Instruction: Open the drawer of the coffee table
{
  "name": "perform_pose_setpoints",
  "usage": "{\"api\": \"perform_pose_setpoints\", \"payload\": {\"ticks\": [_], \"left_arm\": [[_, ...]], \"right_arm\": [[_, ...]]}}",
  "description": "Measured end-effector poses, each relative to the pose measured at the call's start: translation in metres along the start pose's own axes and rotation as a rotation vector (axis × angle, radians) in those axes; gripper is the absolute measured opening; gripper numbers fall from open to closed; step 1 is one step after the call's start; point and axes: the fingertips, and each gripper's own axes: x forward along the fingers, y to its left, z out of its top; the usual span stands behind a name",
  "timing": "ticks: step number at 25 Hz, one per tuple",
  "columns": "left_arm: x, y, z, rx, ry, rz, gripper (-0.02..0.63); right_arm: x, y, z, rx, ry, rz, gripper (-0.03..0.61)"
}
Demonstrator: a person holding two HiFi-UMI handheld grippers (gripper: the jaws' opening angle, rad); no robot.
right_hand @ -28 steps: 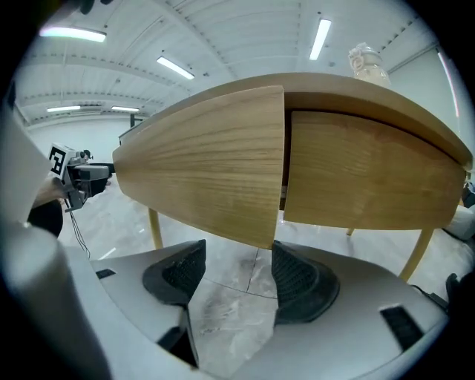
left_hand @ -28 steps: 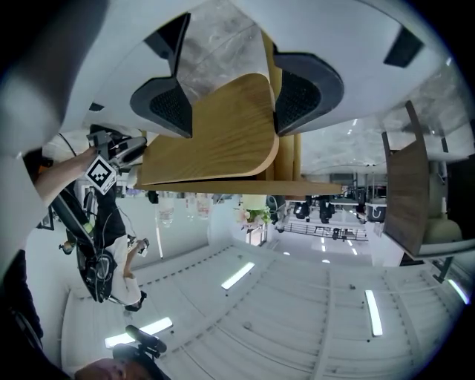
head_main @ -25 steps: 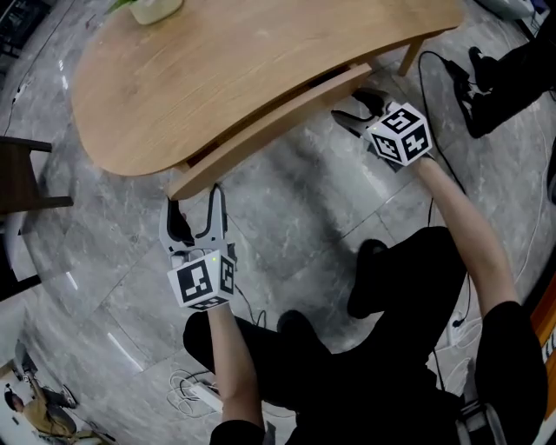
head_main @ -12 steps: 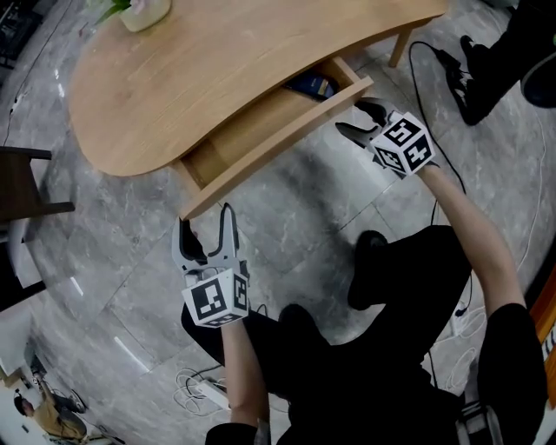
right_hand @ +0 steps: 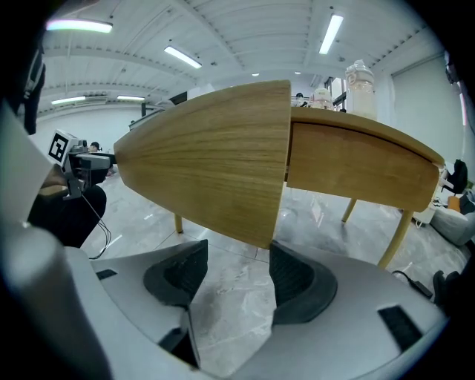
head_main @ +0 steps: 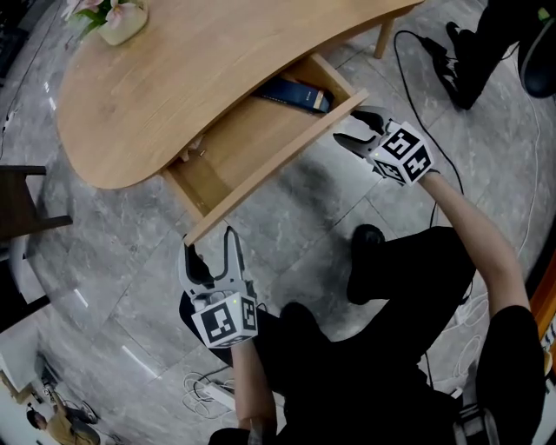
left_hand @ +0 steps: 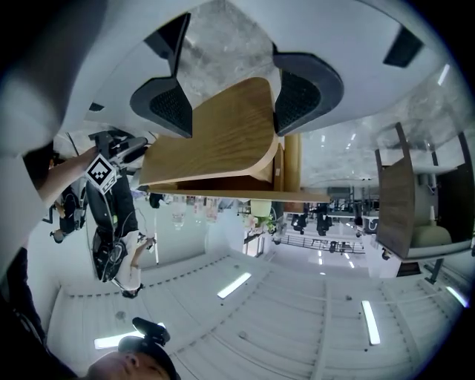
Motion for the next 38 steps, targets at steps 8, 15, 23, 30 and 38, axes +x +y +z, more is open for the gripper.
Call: {"api": "perform_pose_setpoints", "payload": {"ticks": [8, 15, 23, 30, 38], "left_arm": [[0.005, -0.001, -0.006, -0.027, 0.002, 0.019, 0.354], [0.008, -0.002, -0.01, -0.008, 0.015, 0.008, 0.354], [0.01, 0.001, -0.017, 0.003, 0.041, 0.019, 0.376], [0.009, 0.003, -0.012, 0.032, 0.039, 0.043, 0.376], [0.002, 0.008, 0.007, 0.063, 0.137, 0.089, 0.376]], "right_arm": [[0.008, -0.003, -0.003, 0.071, 0.026, 0.008, 0.238], [0.011, -0.006, 0.0, 0.13, 0.008, 0.005, 0.238], [0.009, -0.004, -0.012, 0.104, 0.039, 0.001, 0.247], [0.005, -0.017, -0.01, 0.055, 0.038, -0.013, 0.248], [-0.002, -0.016, 0.002, 0.095, 0.065, 0.008, 0.248]]}}
